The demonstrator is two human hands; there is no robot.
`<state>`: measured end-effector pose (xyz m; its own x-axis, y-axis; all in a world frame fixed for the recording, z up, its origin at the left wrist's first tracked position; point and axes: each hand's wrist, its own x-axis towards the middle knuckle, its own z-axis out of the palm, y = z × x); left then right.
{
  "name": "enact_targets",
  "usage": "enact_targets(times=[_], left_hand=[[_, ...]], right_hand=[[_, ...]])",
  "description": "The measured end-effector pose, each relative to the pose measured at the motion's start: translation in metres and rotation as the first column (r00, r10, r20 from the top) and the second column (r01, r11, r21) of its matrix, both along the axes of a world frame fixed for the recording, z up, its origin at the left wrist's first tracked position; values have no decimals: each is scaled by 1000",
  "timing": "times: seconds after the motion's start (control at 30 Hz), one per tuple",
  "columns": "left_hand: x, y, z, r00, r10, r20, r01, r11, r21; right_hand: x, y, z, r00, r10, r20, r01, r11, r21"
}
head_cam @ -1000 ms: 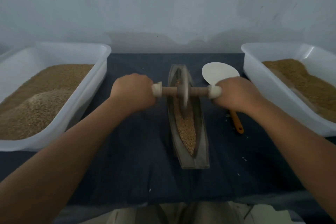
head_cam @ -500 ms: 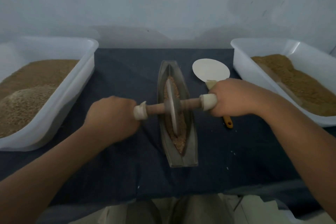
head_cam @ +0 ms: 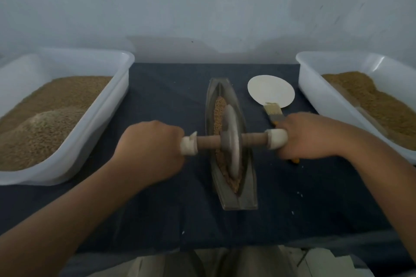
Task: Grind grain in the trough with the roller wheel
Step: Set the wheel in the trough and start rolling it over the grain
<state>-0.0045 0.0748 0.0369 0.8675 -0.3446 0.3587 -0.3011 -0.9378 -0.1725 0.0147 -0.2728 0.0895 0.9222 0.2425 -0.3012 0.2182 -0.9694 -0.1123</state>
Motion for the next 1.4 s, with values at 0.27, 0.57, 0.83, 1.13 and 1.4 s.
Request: enact_targets(times=[0.27, 0.57, 0.83, 1.13, 1.4], left_hand=[[102, -29, 20, 975, 171, -140, -184, 980, -79], [-2, -4, 6, 989, 52, -137, -57, 998, -34], [93, -31, 24, 964, 198, -178, -213, 974, -73], [25, -12, 12, 990, 60, -129, -62, 998, -10], [75, -17, -3, 972, 174, -159, -194, 974, -119]], right_hand=[[76, 26, -20, 909, -141, 393, 170, 984, -42], [-7, 0, -3, 997, 23, 76, -21, 999, -28], [75, 23, -27, 896, -158, 415, 173, 985, 1], [13, -1, -7, 999, -47, -22, 48, 998, 47], [51, 21, -9, 930, -51, 364, 73, 996, -47]])
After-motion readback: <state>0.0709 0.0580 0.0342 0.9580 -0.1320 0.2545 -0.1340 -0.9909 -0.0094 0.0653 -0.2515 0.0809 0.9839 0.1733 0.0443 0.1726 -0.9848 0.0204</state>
